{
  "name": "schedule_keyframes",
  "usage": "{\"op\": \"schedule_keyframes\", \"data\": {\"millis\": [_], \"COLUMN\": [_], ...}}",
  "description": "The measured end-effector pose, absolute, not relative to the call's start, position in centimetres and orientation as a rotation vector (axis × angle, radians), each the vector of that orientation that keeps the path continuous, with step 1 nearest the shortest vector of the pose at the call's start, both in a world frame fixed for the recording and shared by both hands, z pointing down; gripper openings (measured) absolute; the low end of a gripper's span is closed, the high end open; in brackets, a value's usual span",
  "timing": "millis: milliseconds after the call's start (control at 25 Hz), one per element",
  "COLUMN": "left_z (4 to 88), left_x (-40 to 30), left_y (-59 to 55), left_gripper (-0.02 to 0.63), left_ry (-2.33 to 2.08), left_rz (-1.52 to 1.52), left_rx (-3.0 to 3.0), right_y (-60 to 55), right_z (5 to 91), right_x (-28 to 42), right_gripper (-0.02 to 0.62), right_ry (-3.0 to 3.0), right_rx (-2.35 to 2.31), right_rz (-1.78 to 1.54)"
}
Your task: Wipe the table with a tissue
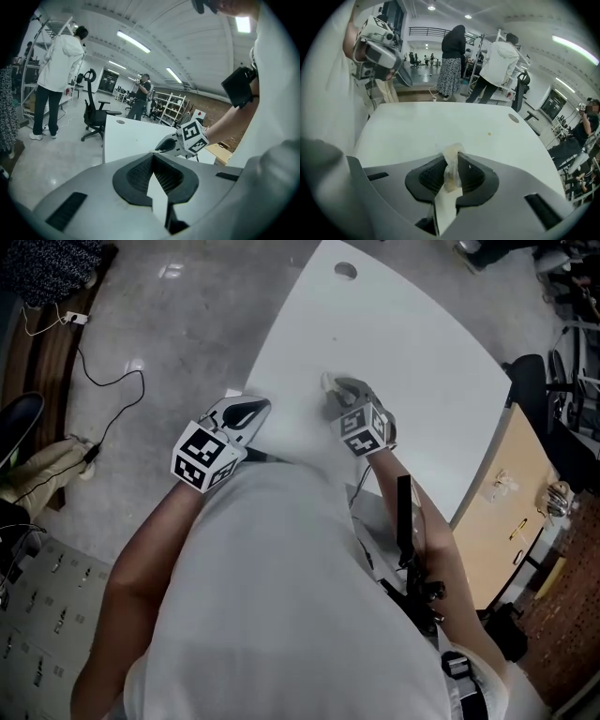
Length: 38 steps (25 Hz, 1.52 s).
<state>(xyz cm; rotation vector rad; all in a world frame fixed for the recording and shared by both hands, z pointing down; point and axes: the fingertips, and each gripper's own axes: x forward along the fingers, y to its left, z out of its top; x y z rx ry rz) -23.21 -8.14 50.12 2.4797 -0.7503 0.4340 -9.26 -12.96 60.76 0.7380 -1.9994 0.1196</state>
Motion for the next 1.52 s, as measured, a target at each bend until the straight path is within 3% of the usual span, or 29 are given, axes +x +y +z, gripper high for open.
{"op": "schedule_keyframes", "data": {"millis": [400,640,800,1080,1520], "left_z": [50.2,50.1,49.9,50.2,50.4], "left_x": [-23.8,-24.4,-25.3,-25.4,-26.7], "left_y": [-7.1,-7.4,-7.9,-8.2,-8.6], "left_gripper": [0.008,0.008,0.008,0.008,0.008], "left_ry": [-0.737,-0.769,-0.802,-0.826,-0.884], "left_rz": [0.418,0.403,0.386,0.389,0.402], "left_rx": [2.491,2.484,2.468,2.444,2.401], "right_y": [-4.2,-1.2,-7.3,-19.4,-26.9], "right_z": [60.9,60.2,58.8,58.5,60.6], "right_x": [-13.8,-14.8,-12.9,-7.6,-7.3], "right_gripper": [0.064,0.064,0.064,0.064,0.064], "right_ry": [-2.095,-2.195,-2.256,-2.141,-2.002], "right_rx": [0.549,0.33,0.578,0.852,0.734], "right_rz": [0.192,0.487,0.598,0.479,0.203]}}
